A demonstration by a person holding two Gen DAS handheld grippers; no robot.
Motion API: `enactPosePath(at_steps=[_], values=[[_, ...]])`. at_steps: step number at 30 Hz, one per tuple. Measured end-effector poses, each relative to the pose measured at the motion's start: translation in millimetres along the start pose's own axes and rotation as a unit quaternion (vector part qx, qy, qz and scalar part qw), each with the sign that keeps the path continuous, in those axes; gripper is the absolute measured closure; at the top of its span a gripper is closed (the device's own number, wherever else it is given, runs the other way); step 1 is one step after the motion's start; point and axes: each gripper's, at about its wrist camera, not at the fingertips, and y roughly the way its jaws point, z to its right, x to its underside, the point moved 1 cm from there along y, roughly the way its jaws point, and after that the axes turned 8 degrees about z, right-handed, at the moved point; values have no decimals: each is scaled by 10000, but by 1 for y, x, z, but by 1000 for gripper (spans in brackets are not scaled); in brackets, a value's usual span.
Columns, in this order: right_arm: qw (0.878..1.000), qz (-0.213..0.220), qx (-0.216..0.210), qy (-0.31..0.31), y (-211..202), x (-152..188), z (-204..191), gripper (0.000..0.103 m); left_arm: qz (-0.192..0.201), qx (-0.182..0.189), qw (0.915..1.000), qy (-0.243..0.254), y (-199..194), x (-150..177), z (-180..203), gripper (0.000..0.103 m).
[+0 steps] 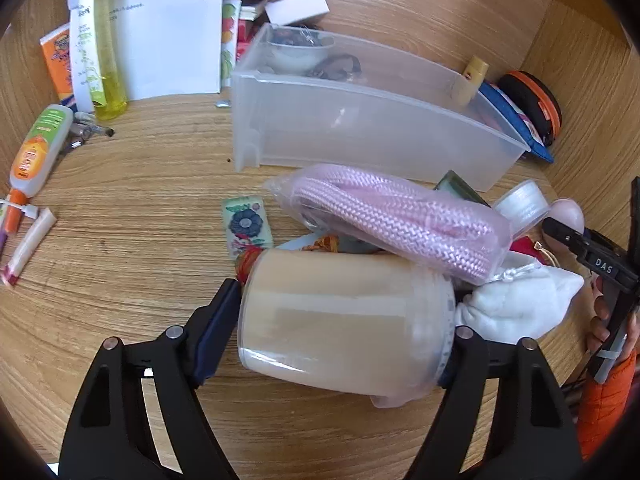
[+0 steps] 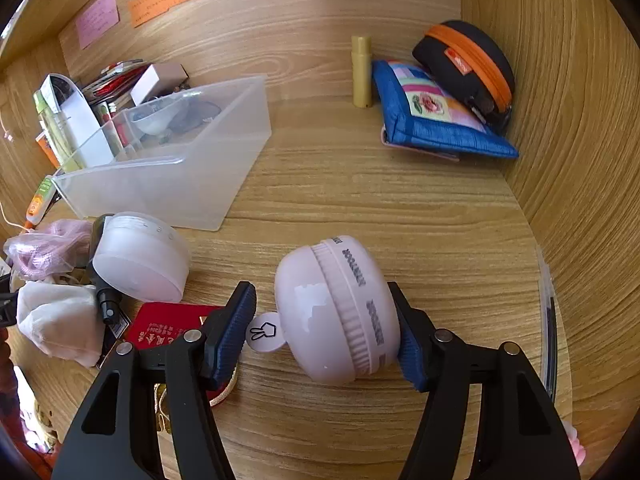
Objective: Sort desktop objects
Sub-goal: 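Carry the beige jar and pink container over the clear plastic box with both tools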
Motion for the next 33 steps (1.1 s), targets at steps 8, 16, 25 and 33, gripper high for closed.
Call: enactPosePath(at_steps=[8, 16, 25, 33], values=[[9995, 248, -166, 116, -13, -10, -3, 43, 340, -181, 9987, 321, -20, 2, 5, 36], [9983, 511, -274, 84, -26, -23, -11, 43, 439, -213, 9988, 13, -28, -3, -12, 36], [9960, 737, -488, 97, -31, -40, -22, 43, 856, -210, 9961, 26, -56, -35, -21, 36], [9932, 967, -647, -96, -36, -63, -40, 43, 1191, -134, 9925, 233, -68, -75, -23, 36]])
